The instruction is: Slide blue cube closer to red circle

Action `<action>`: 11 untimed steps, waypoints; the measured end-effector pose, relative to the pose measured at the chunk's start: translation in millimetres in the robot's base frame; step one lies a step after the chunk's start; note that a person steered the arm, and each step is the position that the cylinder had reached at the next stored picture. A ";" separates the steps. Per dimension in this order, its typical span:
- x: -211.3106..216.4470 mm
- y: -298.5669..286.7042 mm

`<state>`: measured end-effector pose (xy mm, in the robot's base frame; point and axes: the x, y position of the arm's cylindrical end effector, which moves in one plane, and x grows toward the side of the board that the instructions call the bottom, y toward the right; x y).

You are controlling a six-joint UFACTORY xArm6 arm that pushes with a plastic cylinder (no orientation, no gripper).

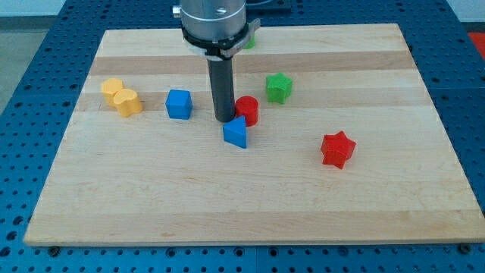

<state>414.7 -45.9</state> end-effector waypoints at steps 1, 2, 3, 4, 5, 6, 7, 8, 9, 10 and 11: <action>-28.2 -24.8; -55.2 -63.9; -65.3 -113.6; -60.2 -129.4; -39.4 -123.2; -36.0 -99.3; -32.8 -62.7; -27.5 -11.1; -22.3 2.0; -23.7 -2.7; -44.4 8.0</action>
